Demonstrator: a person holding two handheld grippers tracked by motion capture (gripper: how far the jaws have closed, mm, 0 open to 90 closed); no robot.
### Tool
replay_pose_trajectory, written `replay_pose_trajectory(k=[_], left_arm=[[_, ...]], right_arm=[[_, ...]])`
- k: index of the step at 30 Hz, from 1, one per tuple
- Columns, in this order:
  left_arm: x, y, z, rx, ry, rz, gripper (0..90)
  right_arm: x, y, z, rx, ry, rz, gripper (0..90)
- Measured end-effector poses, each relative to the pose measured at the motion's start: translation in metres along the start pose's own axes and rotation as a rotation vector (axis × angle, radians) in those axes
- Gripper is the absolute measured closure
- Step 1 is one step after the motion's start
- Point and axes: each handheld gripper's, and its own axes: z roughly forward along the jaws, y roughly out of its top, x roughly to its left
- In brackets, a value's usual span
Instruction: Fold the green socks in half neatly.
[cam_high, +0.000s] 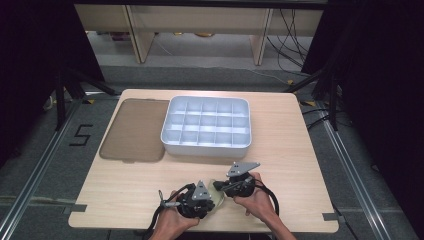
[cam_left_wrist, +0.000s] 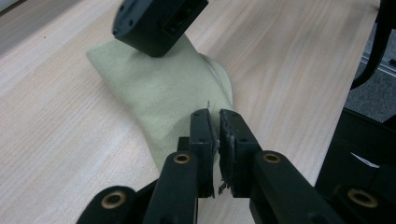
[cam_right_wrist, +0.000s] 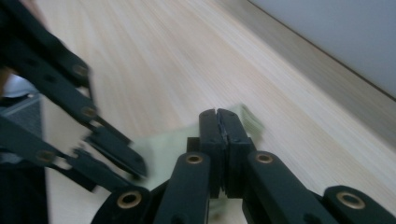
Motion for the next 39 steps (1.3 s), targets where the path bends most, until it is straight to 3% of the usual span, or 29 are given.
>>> replay_pose_trajectory(k=[2, 3, 5, 9, 13, 15, 16, 19, 20, 22, 25, 28, 29, 31, 35, 39], left_arm=[[-0.001, 0.000, 0.000, 0.002, 0.002, 0.008, 82.3], [-0.002, 0.000, 0.000, 0.005, -0.001, -0.017, 82.1], [-0.002, 0.000, 0.000, 0.002, 0.000, -0.019, 82.1], [-0.002, 0.000, 0.000, 0.000, 0.000, -0.019, 82.1], [-0.002, 0.000, 0.000, 0.000, -0.002, -0.019, 82.0], [0.000, 0.001, 0.000, 0.004, 0.004, 0.008, 81.9], [-0.002, 0.000, 0.001, 0.000, 0.006, -0.017, 81.8], [-0.001, 0.000, 0.001, 0.005, 0.007, -0.010, 81.4], [-0.002, 0.000, 0.001, 0.004, 0.008, -0.012, 81.4], [-0.002, 0.000, 0.000, 0.004, 0.005, 0.008, 81.4], [-0.002, 0.000, 0.001, 0.002, 0.008, -0.014, 81.3], [-0.002, 0.000, -0.001, 0.004, 0.005, 0.008, 81.3], [-0.002, 0.000, 0.000, -0.001, 0.006, -0.002, 81.2], [-0.003, 0.000, 0.000, -0.001, 0.007, -0.002, 81.0], [-0.003, 0.000, 0.000, 0.004, 0.008, 0.002, 80.5], [-0.003, 0.000, 0.000, 0.001, 0.007, 0.000, 80.4]], right_arm=[[0.002, 0.001, 0.001, 0.001, 0.005, -0.022, 89.6], [0.004, 0.000, 0.004, 0.011, 0.014, -0.024, 89.6], [0.003, -0.002, 0.008, 0.036, -0.001, -0.032, 89.6], [0.001, -0.002, 0.010, 0.043, -0.005, -0.020, 89.6], [-0.002, 0.003, 0.001, 0.011, -0.013, -0.004, 87.4], [-0.006, 0.005, -0.004, -0.008, -0.023, 0.002, 86.5], [-0.008, 0.006, -0.005, -0.011, -0.026, -0.002, 85.9], [-0.010, 0.005, -0.006, -0.007, -0.016, 0.012, 83.8], [-0.011, 0.005, -0.007, -0.006, -0.038, 0.023, 82.6], [-0.010, 0.004, -0.005, 0.002, -0.032, 0.058, 77.2], [-0.013, 0.004, -0.004, 0.018, -0.037, 0.051, 68.2], [-0.012, 0.005, -0.002, 0.022, -0.028, 0.077, 62.1], [-0.013, 0.005, -0.001, 0.020, -0.028, 0.071, 58.9], [-0.010, 0.005, 0.001, 0.036, -0.019, 0.106, 52.7], [-0.012, 0.002, 0.011, 0.074, -0.046, 0.118, 45.4], [-0.014, 0.001, 0.015, 0.092, -0.040, 0.163, 43.4]])
